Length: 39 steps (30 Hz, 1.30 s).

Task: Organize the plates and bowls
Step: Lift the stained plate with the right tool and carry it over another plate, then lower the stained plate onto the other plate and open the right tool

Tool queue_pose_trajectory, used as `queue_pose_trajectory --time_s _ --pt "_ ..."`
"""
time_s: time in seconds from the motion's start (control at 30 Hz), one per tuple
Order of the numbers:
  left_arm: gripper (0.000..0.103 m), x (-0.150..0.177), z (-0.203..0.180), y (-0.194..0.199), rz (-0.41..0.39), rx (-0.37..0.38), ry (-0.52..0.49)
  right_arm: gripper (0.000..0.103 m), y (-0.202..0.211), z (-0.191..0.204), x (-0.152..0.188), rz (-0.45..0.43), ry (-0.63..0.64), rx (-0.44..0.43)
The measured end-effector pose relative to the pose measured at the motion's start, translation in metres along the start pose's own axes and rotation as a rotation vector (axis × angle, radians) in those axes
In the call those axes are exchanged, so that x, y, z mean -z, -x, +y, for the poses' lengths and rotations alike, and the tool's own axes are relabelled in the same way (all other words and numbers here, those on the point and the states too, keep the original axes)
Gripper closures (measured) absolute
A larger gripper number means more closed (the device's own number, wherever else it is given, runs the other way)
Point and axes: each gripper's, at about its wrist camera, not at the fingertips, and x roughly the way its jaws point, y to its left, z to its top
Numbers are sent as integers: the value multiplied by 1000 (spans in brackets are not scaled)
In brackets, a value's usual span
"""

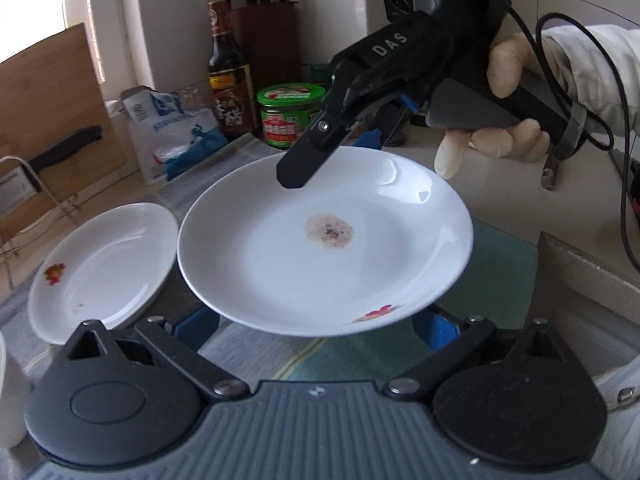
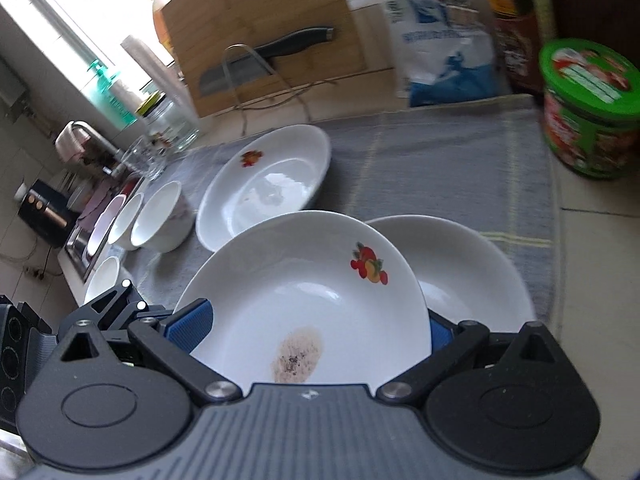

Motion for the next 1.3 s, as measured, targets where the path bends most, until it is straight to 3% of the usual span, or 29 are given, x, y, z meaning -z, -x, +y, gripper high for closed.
queue_pose_trajectory --time_s 0.6,1.3 --pt "1 -15 -1 -23 46 20 -35 0 2 -38 3 -7 -66 -1" --pt "0 -13 2 -30 23 57 -60 0 24 -35 19 -34 -94 96"
